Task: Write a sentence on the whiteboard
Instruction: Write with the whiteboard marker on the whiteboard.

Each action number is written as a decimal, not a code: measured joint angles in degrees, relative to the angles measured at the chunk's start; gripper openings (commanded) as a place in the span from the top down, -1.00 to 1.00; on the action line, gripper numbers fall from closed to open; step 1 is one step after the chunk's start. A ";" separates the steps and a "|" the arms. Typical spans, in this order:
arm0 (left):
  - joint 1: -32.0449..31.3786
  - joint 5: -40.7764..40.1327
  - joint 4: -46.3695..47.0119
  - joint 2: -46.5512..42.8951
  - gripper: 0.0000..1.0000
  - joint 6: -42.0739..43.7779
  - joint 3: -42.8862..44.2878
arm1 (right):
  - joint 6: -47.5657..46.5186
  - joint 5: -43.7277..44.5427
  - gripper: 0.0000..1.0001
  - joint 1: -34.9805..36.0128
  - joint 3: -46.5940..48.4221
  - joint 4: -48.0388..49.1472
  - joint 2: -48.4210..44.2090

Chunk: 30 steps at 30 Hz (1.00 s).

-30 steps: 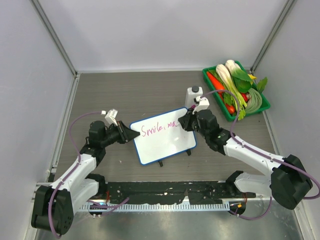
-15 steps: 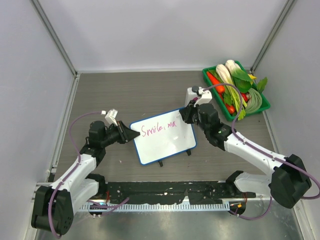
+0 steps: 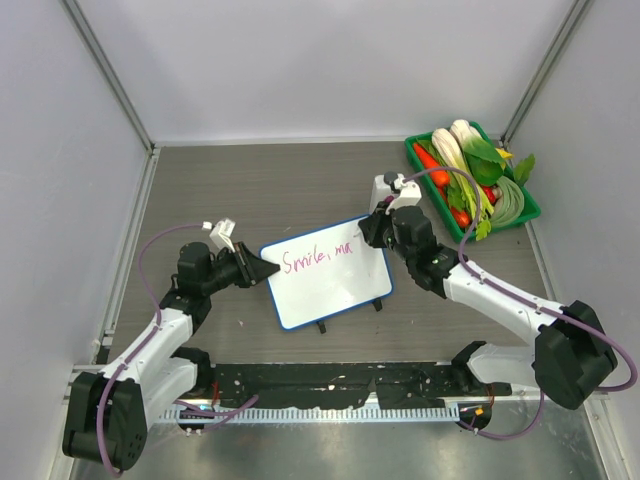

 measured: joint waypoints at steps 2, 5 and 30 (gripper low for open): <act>0.00 -0.02 0.00 0.00 1.00 0.00 -0.02 | 0.04 -0.02 0.97 0.00 -0.15 0.26 -0.02; 0.02 -0.02 0.00 0.00 1.00 0.00 -0.02 | 0.20 -0.04 0.97 0.00 -0.50 0.85 -0.09; 0.07 0.00 -0.02 -0.02 1.00 -0.02 -0.04 | 0.59 -1.20 0.97 -0.11 -1.66 2.21 -0.13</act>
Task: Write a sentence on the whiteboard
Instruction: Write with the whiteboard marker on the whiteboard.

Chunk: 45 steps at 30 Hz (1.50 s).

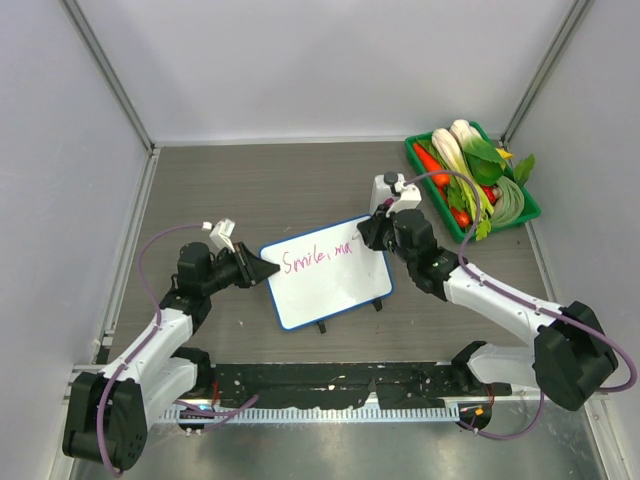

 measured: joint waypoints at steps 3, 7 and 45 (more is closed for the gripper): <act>0.02 0.00 0.02 0.00 1.00 -0.02 -0.04 | 0.22 -0.72 0.97 0.00 -1.03 0.33 -0.66; 0.04 0.00 0.02 0.00 1.00 0.00 -0.04 | 0.59 -1.44 0.97 0.00 -2.40 0.37 -1.60; 0.04 0.20 0.04 -0.02 1.00 0.04 -0.04 | 0.70 1.16 0.97 0.00 -1.73 -1.25 -2.12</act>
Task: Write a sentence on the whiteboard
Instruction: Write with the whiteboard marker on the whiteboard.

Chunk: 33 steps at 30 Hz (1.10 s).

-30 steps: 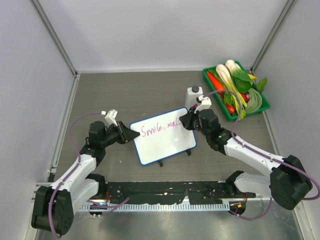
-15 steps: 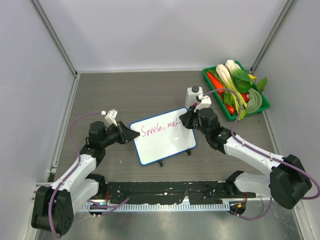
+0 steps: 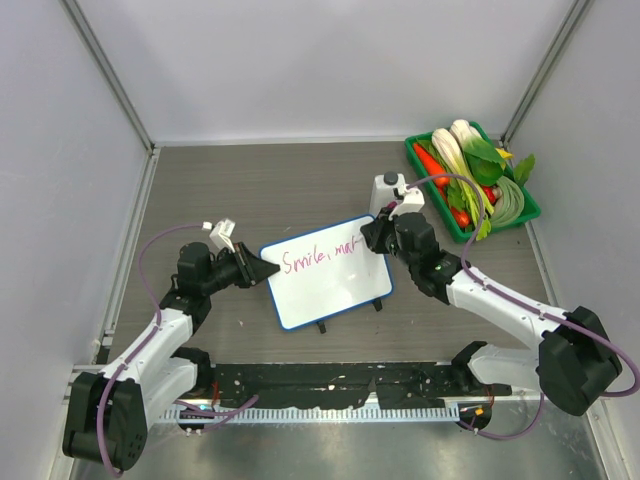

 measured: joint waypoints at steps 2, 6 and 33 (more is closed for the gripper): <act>0.00 0.02 0.00 0.00 1.00 0.00 -0.02 | -0.02 0.31 0.97 0.00 0.11 -0.17 0.00; 0.00 0.00 0.00 -0.04 1.00 0.00 -0.02 | 0.00 0.52 0.97 0.00 0.11 -0.37 0.00; 0.00 0.00 -0.02 -0.07 1.00 0.00 -0.02 | 0.20 -3.17 0.97 -0.20 -0.66 -0.09 -0.11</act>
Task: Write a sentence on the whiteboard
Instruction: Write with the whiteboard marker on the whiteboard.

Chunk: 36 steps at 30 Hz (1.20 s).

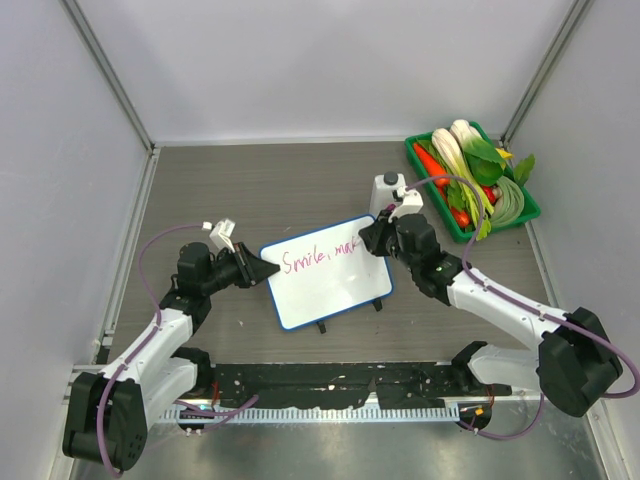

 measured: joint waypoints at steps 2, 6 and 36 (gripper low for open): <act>0.00 0.02 0.00 0.00 1.00 0.00 0.00 | 0.00 0.04 0.97 0.00 -0.35 -0.07 -0.37; 0.00 0.02 0.02 0.02 1.00 0.00 0.00 | -0.02 0.26 0.97 0.00 -1.38 -0.48 -1.25; 0.00 0.07 0.02 0.00 1.00 0.13 0.00 | -1.14 2.75 0.97 -0.59 1.42 -3.67 -2.64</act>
